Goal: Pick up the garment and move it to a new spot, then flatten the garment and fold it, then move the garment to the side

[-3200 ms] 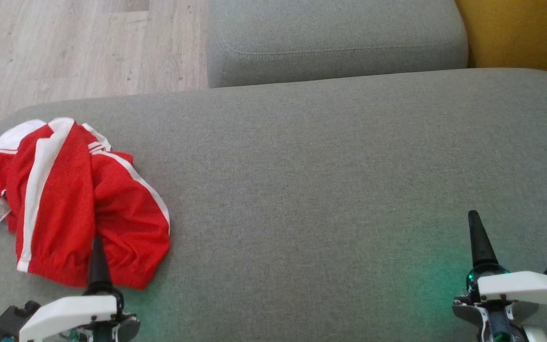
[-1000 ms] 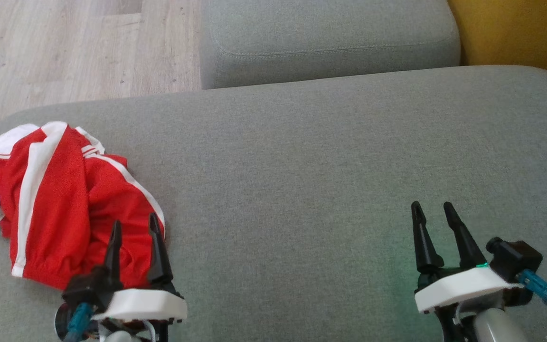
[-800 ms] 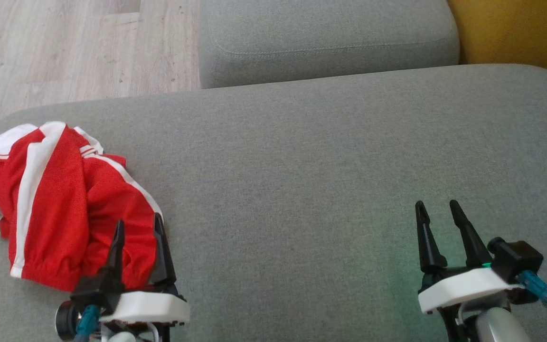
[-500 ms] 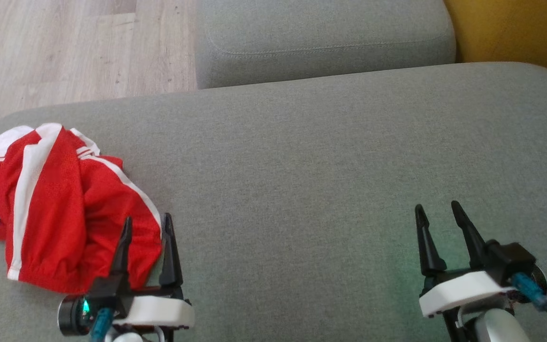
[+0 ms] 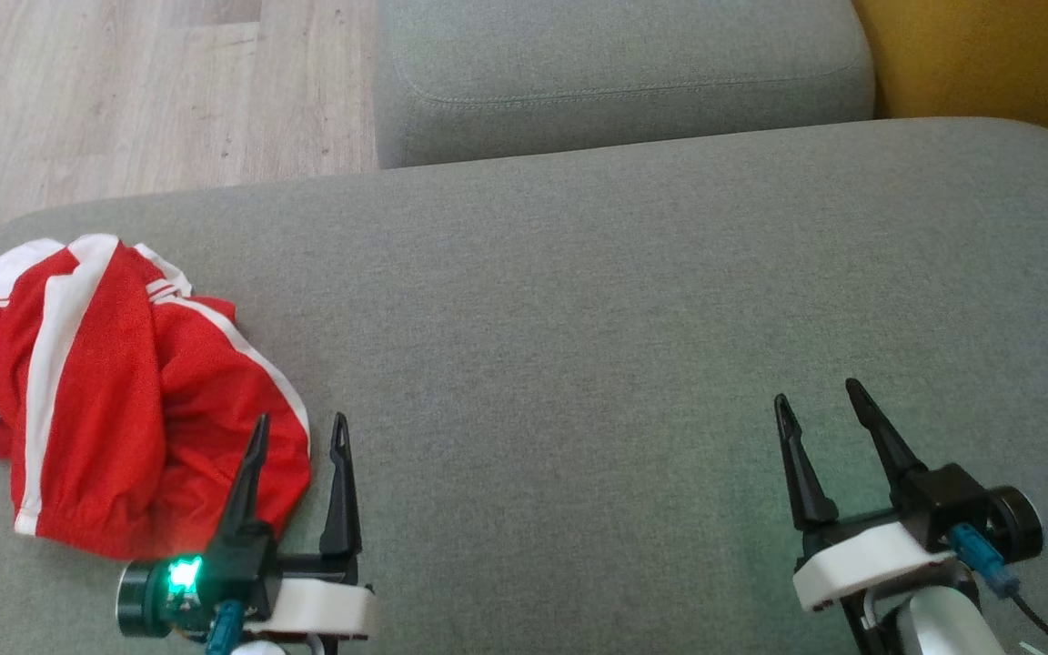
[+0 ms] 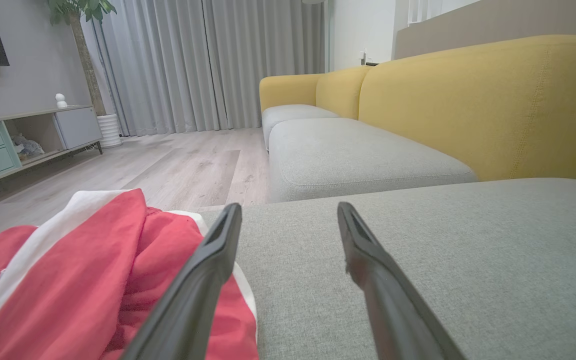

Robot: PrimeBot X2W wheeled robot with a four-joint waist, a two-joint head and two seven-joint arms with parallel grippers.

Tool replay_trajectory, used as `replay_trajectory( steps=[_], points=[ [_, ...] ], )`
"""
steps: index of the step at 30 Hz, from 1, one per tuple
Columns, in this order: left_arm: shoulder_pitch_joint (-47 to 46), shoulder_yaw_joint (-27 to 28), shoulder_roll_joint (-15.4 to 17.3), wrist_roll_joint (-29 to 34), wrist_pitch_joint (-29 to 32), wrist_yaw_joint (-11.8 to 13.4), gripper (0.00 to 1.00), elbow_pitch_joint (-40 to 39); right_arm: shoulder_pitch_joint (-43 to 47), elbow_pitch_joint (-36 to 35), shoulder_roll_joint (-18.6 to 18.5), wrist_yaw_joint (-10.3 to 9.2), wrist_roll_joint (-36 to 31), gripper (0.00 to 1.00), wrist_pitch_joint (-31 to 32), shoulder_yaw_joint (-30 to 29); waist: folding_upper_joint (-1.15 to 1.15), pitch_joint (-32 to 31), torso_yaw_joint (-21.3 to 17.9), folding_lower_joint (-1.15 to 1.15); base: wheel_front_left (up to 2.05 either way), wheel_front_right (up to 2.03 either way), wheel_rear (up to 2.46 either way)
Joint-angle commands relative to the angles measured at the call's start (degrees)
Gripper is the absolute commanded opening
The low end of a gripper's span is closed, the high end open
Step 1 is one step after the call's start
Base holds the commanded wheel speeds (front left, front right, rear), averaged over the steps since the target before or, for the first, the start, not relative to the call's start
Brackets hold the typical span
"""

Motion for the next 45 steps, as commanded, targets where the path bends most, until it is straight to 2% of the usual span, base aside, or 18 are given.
replay_trajectory(
  steps=[1,10,17,23,37,42,45],
  points=[
    [-2.7,1.4,0.1,0.1,-0.5,0.0,1.00,-1.5,-2.7,-1.6,-0.6,-0.04,-0.4,1.00,-0.7,1.4,0.00,0.0,0.1,0.00,0.00,0.00,0.00],
    [-2.9,1.1,0.1,-0.8,-0.5,0.0,1.00,-0.8,-2.7,-1.0,-0.6,-0.04,-0.4,1.00,-0.7,0.7,0.00,0.1,0.7,0.00,0.00,0.00,0.00],
    [-3.4,0.9,0.1,-1.2,-0.5,0.5,1.00,-0.6,-2.7,-0.6,-0.6,-0.04,-0.9,1.00,-0.7,0.2,0.00,0.6,3.3,0.00,0.00,0.00,0.00],
    [-4.1,0.9,0.1,-1.3,-0.5,0.6,1.00,-0.2,-2.8,-1.1,-0.6,-0.04,-1.1,1.00,-0.7,0.1,0.00,1.6,9.0,0.00,0.00,0.00,0.00],
    [-5.0,1.4,0.1,-2.4,-0.5,1.7,1.00,0.1,-3.5,-1.3,-0.6,-0.04,-1.9,1.00,-0.7,0.7,0.00,3.9,28.5,0.00,0.00,0.00,0.00],
    [-3.5,2.1,0.1,-2.6,-0.5,2.3,1.00,-1.0,-3.7,-1.2,-0.6,-0.04,-1.9,1.00,-0.7,1.5,0.00,3.9,32.2,0.00,0.00,0.00,0.00],
    [-3.4,3.3,0.1,-2.8,-0.5,2.1,1.00,-1.1,-3.7,-1.3,-0.6,-0.04,-2.3,1.00,-0.7,1.7,0.00,4.3,32.8,0.00,0.00,0.00,0.00]
  ],
)
